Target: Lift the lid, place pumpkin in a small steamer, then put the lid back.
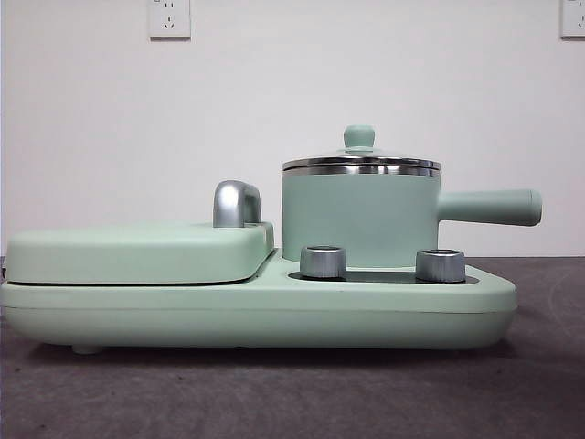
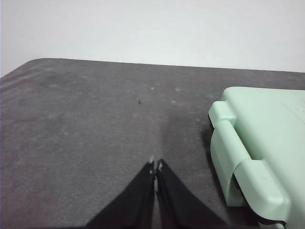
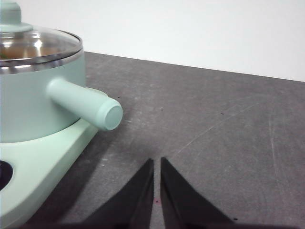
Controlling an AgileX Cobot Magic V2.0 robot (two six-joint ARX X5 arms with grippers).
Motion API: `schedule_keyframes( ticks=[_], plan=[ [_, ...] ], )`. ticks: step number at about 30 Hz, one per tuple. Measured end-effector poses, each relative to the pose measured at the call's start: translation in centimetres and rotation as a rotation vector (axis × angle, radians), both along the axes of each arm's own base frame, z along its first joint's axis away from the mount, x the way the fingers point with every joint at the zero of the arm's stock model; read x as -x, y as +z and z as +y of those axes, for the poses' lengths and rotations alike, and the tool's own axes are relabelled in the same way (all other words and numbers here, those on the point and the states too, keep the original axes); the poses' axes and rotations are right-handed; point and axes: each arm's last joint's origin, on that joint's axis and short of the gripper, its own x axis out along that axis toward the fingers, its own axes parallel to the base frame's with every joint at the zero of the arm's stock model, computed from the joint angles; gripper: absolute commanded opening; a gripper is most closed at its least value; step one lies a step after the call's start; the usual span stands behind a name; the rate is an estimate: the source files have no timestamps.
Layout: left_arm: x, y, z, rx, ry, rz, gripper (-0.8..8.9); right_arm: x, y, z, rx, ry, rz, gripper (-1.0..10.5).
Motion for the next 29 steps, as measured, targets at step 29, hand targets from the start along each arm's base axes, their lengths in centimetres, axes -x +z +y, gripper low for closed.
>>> schedule_keyframes(
  ticks=[29],
  plan=[
    [0.00, 0.00, 0.00, 0.000, 0.000, 0.000, 0.07, 0.01, 0.00, 0.11, 0.000, 0.011, 0.000, 0.2]
  ],
)
